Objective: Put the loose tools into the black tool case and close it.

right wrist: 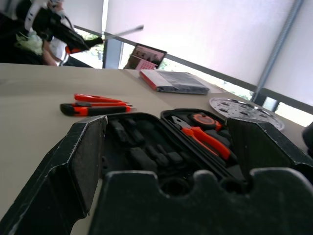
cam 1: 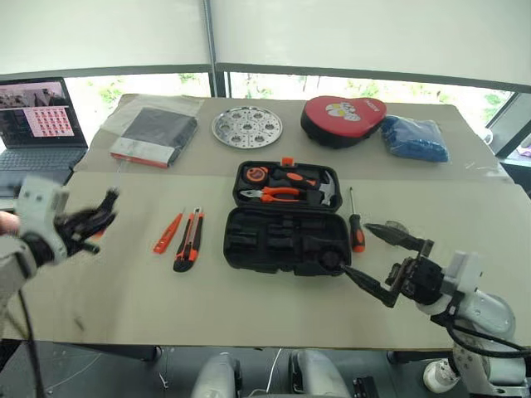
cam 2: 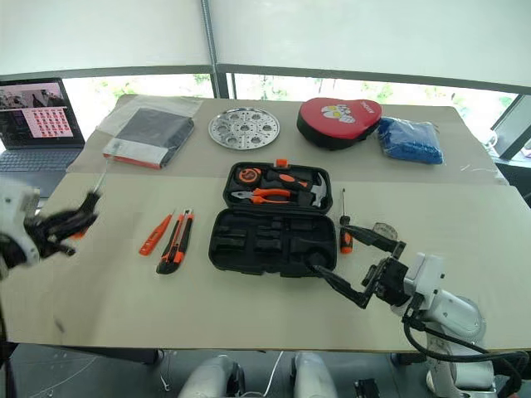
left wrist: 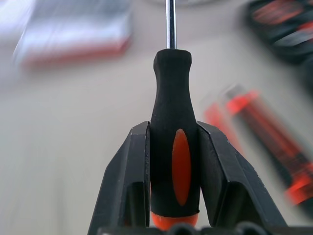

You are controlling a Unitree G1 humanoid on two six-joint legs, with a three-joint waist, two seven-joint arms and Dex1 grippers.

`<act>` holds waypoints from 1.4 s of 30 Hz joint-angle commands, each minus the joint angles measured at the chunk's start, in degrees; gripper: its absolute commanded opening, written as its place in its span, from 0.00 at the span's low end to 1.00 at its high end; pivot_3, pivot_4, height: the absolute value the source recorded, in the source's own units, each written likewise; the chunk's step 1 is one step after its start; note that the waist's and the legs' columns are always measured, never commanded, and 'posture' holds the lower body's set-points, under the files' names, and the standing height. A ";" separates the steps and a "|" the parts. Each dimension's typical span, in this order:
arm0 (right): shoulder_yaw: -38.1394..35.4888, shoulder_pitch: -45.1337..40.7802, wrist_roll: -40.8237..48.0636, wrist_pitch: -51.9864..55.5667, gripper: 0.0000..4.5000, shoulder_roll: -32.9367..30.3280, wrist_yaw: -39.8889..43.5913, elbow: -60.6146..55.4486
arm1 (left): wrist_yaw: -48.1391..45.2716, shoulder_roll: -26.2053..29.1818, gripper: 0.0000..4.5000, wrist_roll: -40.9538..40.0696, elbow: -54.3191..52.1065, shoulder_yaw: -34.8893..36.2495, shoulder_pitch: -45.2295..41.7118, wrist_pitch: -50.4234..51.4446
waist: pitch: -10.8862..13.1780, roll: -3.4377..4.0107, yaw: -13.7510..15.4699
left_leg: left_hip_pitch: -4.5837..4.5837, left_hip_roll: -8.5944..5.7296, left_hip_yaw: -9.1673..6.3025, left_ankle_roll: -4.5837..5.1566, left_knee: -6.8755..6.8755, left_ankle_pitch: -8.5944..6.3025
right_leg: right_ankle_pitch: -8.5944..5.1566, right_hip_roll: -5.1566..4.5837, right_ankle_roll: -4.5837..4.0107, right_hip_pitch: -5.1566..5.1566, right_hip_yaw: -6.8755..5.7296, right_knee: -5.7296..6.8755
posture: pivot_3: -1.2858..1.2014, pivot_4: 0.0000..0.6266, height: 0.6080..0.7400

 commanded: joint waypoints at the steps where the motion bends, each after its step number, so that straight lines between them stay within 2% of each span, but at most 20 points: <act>1: -4.30 0.56 0.00 2.39 1.00 -2.80 -2.19 0.77 | -10.65 -3.40 0.19 10.70 7.33 -19.13 -18.19 -10.13 | 0.02 0.09 0.32 | 0.04 -0.09 0.00 0.06 0.06 0.00 | 0.02 0.04 0.07 0.15 -0.04 -0.02 | 0.52 0.24 1.00; 2: -4.37 0.83 -0.48 3.17 1.00 -3.62 -2.50 0.60 | -14.04 -5.80 0.19 13.74 10.05 -24.69 -23.23 -13.10 | 0.02 0.13 0.63 | 0.04 -0.29 0.05 0.13 0.07 0.05 | 0.04 0.09 0.15 0.18 -0.08 -0.05 | 0.52 0.24 1.00; 5: -4.93 0.12 -0.59 5.57 1.00 -5.03 -4.73 -0.17 | -17.38 -11.59 0.19 22.74 20.13 -34.66 -33.01 -20.07 | 0.01 0.15 0.38 | 0.14 -0.50 0.34 0.29 0.07 0.09 | 0.13 0.11 0.34 0.43 0.03 -0.14 | 0.52 0.24 1.00; 11: -6.14 -0.81 0.48 10.75 1.00 -6.57 -8.73 -3.78 | -16.87 -20.55 0.19 34.99 36.68 -44.95 -44.40 -26.01 | 0.07 0.06 -1.15 | 0.05 -0.58 -0.11 0.96 0.17 -0.27 | 0.02 0.08 0.73 0.47 0.28 -0.27 | 0.52 0.24 1.00; 15: -6.00 -1.05 0.72 13.37 1.00 -6.59 -10.66 -6.86 | -16.56 -23.16 0.19 39.75 40.74 -47.61 -46.73 -26.78 | 0.08 0.06 -1.12 | -0.01 -0.63 -0.16 1.16 0.21 -0.39 | -0.09 0.00 0.92 0.44 0.24 -0.30 | 0.52 0.24 1.00; 20: -5.94 -1.55 0.90 16.00 1.00 -6.69 -12.18 -8.58 | -19.32 -24.69 0.19 41.60 40.97 -49.20 -46.44 -26.67 | 0.08 0.06 -0.77 | -0.23 -0.60 -0.21 1.21 0.33 -0.42 | -0.15 -0.07 1.04 0.37 0.19 -0.38 | 0.52 0.24 1.00; 25: -5.74 -1.57 0.54 16.49 1.00 -6.39 -12.43 -8.80 | -17.81 -27.19 0.19 43.76 40.93 -49.38 -46.52 -23.32 | 0.08 0.06 -0.27 | -0.50 -0.65 -0.29 1.30 0.69 -0.48 | -0.13 -0.11 1.13 0.33 0.17 -0.39 | 0.52 0.24 1.00; 28: -5.72 -1.07 0.82 16.68 1.00 -6.09 -12.56 -9.53 | -18.01 -27.41 0.19 45.17 40.27 -49.99 -46.20 -22.12 | 0.08 0.07 -0.17 | -0.67 -0.66 -0.42 1.64 0.90 -0.68 | -0.14 -0.10 1.18 0.33 0.17 -0.38 | 0.52 0.24 1.00; 35: -4.59 0.52 3.00 18.29 1.00 -5.15 -12.21 -11.78 | -16.12 -29.69 0.19 46.85 39.14 -49.48 -47.65 -16.98 | 0.08 0.07 -0.16 | -0.74 -0.66 -0.48 1.75 1.15 -0.74 | -0.11 -0.10 1.26 0.36 0.15 -0.34 | 0.52 0.24 1.00; 40: -4.23 0.69 4.18 20.07 1.00 -5.18 -12.08 -12.58 | -17.84 -28.47 0.19 48.95 37.94 -50.77 -47.47 -17.34 | 0.08 0.07 -0.24 | -0.75 -0.69 -0.51 1.77 1.25 -0.75 | -0.10 -0.10 1.28 0.39 0.20 -0.28 | 0.52 0.24 1.00; 42: -4.14 0.67 4.46 20.59 1.00 -5.13 -12.25 -12.88 | -17.05 -28.67 0.41 48.41 37.49 -49.74 -46.90 -17.49 | 0.08 0.07 -0.29 | -0.75 -0.67 -0.52 1.77 1.25 -0.75 | -0.10 -0.10 1.28 0.39 0.20 -0.27 | 0.52 0.24 1.00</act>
